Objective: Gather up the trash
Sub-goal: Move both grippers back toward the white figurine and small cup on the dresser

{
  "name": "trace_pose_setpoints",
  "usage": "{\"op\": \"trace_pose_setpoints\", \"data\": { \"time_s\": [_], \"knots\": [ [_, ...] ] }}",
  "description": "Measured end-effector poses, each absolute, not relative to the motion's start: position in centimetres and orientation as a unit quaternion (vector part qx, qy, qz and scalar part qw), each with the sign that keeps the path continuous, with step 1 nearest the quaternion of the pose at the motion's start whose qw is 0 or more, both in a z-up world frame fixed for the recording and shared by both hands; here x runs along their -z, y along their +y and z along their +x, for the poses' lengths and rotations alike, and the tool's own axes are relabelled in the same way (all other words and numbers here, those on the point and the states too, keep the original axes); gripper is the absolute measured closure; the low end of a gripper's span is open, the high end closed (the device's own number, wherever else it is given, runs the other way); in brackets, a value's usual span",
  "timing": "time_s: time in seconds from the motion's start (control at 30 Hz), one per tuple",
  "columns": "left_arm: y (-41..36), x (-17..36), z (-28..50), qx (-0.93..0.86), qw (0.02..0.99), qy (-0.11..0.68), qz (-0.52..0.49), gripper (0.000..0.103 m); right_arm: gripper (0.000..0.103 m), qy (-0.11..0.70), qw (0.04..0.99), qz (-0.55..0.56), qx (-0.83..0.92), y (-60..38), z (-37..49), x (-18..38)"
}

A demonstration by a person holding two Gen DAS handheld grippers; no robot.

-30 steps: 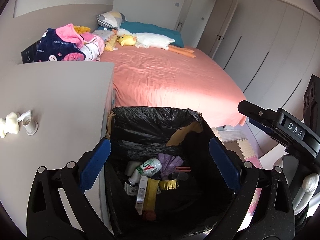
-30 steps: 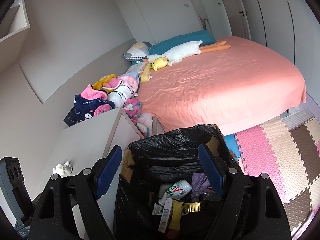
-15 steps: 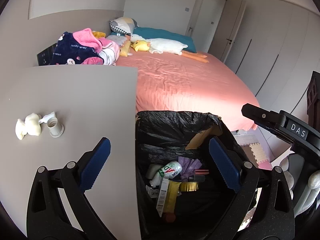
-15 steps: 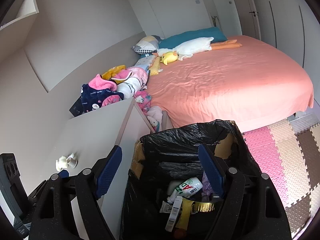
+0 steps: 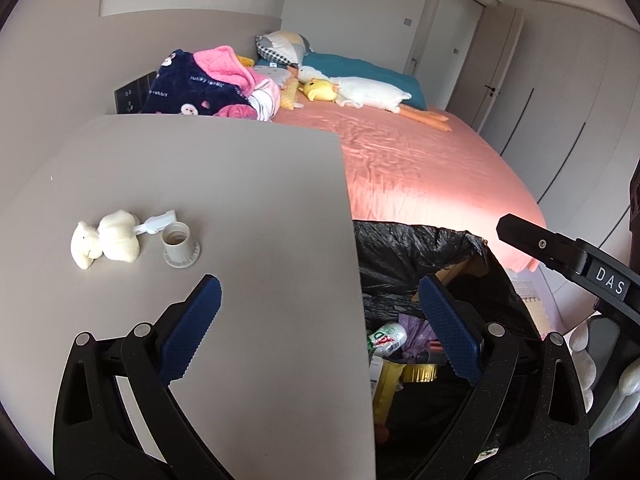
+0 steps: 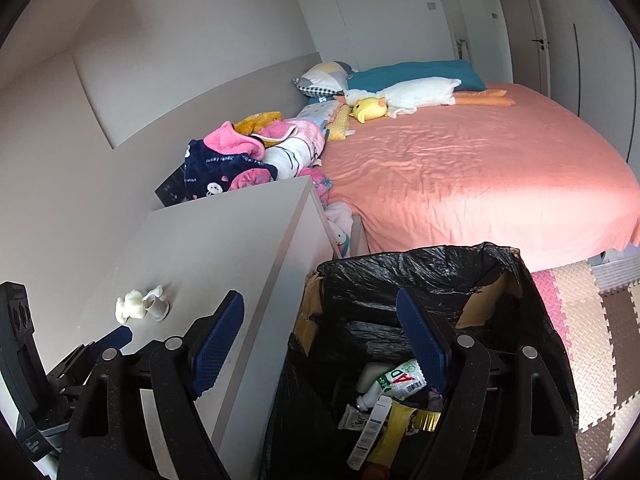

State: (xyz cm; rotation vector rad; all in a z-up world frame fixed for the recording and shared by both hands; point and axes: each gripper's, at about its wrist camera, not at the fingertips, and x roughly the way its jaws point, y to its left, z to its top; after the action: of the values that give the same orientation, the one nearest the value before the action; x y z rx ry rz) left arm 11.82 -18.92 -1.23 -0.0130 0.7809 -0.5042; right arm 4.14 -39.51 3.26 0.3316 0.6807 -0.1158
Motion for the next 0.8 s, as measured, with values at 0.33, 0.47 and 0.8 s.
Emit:
{"op": "trace_pose_setpoints", "data": {
  "time_s": [0.33,0.47,0.8],
  "knots": [
    [-15.5,1.8,13.4,0.210,0.901,0.380,-0.010,0.008,0.024,0.351,0.924,0.147,0.023,-36.0,6.9,-2.0],
    [-13.9,1.9,14.1,0.194,0.905,0.380,-0.011,0.008,0.025,0.362,0.921,0.140,0.007,-34.6,8.2,-1.6],
    [-10.3,2.1,15.9,0.154,0.913,0.377,-0.004,0.008,0.040,0.399,0.908,0.120,-0.049,-30.0,11.2,-0.1]
  ]
}}
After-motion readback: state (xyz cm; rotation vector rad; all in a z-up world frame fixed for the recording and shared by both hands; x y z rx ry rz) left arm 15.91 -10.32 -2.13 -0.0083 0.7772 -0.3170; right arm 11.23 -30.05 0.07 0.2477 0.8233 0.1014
